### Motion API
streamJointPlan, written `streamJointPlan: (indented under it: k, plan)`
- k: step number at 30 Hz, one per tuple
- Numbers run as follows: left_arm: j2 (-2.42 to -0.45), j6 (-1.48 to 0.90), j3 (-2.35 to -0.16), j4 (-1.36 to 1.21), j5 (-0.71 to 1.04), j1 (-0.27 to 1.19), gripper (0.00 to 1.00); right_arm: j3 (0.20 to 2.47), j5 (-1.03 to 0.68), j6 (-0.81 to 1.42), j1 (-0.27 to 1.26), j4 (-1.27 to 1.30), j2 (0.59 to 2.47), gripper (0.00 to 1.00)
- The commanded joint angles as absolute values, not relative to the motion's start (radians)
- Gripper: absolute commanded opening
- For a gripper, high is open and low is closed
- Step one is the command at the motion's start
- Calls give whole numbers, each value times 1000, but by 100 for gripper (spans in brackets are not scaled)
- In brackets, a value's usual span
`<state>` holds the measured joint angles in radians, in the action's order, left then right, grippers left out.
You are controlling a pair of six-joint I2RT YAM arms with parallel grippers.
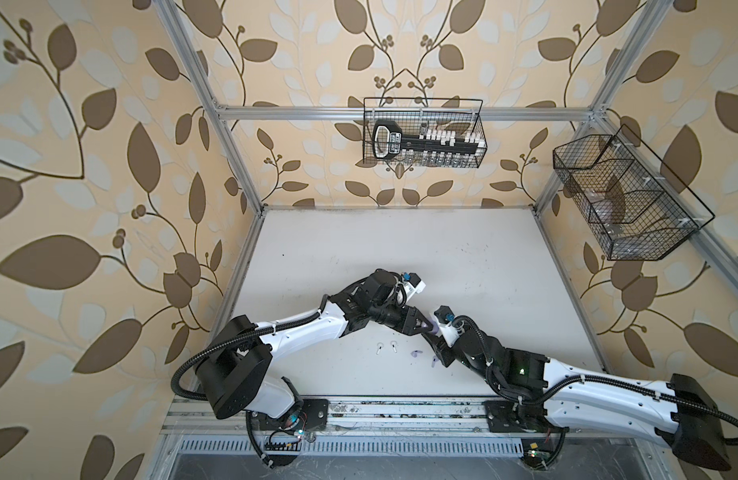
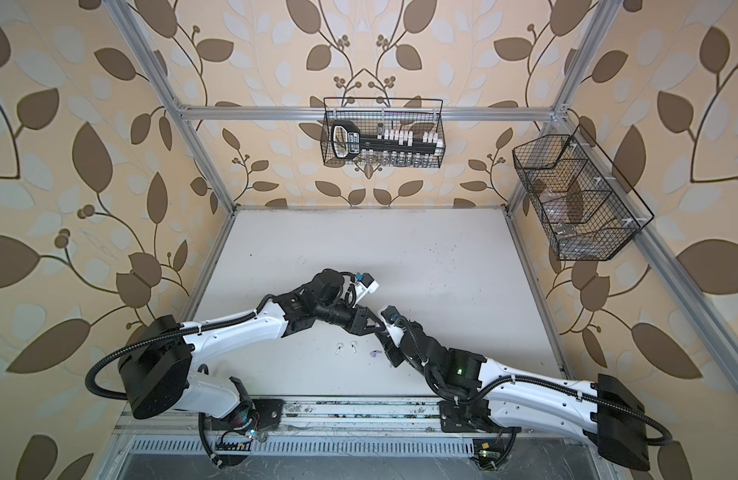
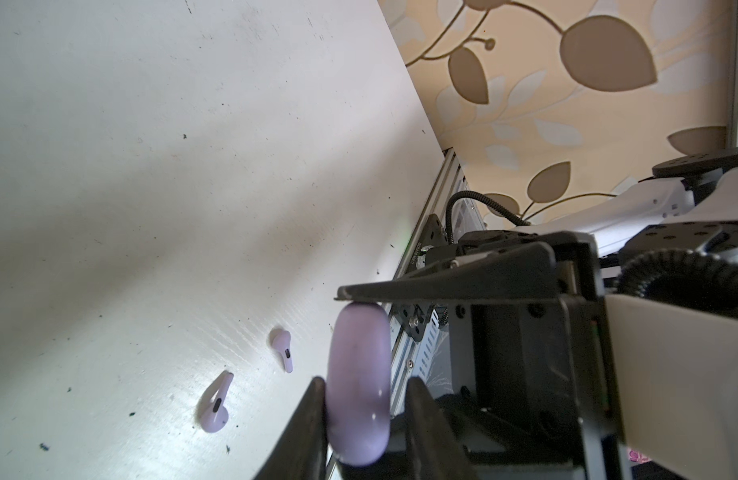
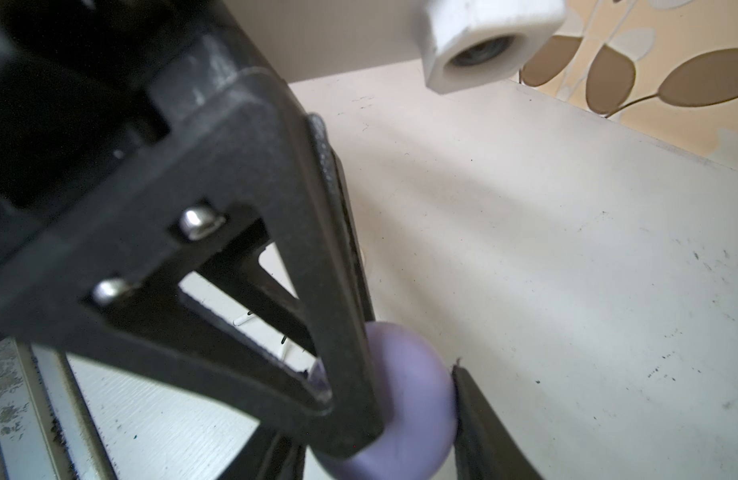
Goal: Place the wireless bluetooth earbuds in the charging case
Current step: 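Close the left gripper on the lavender case and open the right gripper, then raise the lavender case with the left gripper while the right gripper swings back toward it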
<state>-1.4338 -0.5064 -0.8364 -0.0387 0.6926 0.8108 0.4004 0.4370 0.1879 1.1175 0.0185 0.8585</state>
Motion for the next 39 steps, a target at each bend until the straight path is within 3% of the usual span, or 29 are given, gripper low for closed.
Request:
streamJointPlan:
  k: [1,13,14,20,24,36,39]
  plan:
    - [-1431,-513,-873,-105,808,843,28,417,427,166,1120,65,867,15]
    - [-1431,-541,-856,-168,840,853,11,411,413,160,1108,88,881,16]
    - [-1431,-540,-856,-169,841,853,8,411,412,160,1103,88,881,19]
    - [-1418,-515,-856,-146,809,853,5,406,418,169,1096,78,871,55]
    - [-1393,-480,-859,-110,754,853,4,400,444,189,1094,54,846,69]
    - [-1431,-371,-874,-149,595,848,3,338,571,426,1138,-168,605,81]
    - [-1476,-320,-869,-161,506,848,10,338,597,505,1136,-269,534,83]
